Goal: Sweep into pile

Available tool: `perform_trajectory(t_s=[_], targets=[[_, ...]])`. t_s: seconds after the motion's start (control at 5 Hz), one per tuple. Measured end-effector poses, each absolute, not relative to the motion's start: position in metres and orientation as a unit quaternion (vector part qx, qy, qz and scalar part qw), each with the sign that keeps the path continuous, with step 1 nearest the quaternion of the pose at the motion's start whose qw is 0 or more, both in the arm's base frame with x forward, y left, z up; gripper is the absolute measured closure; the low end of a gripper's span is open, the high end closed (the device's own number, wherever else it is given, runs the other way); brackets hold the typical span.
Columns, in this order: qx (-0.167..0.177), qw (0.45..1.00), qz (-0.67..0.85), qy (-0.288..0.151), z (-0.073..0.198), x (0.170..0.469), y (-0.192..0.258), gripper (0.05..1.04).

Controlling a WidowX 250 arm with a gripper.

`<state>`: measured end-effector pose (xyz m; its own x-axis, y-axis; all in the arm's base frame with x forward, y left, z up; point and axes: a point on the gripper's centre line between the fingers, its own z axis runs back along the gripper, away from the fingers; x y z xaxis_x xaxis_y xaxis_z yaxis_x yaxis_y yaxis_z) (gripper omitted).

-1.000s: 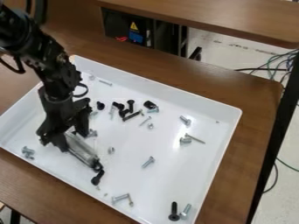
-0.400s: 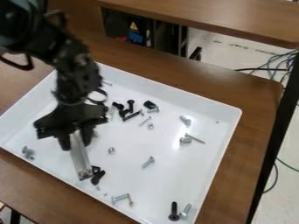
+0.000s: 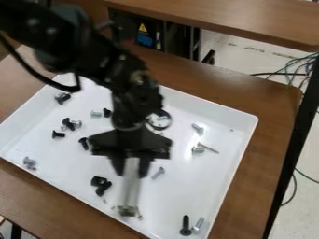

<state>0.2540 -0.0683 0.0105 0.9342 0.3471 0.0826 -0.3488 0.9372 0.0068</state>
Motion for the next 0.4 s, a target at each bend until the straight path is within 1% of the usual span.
perform_trajectory(t_s=[0.2, 0.4], targets=[[-0.006, 0.999, 0.046, -0.009, -0.005, 0.269, -0.113, 0.734], [-0.026, 0.997, -0.076, 0.005, -0.016, 0.285, -0.140, 0.734]])
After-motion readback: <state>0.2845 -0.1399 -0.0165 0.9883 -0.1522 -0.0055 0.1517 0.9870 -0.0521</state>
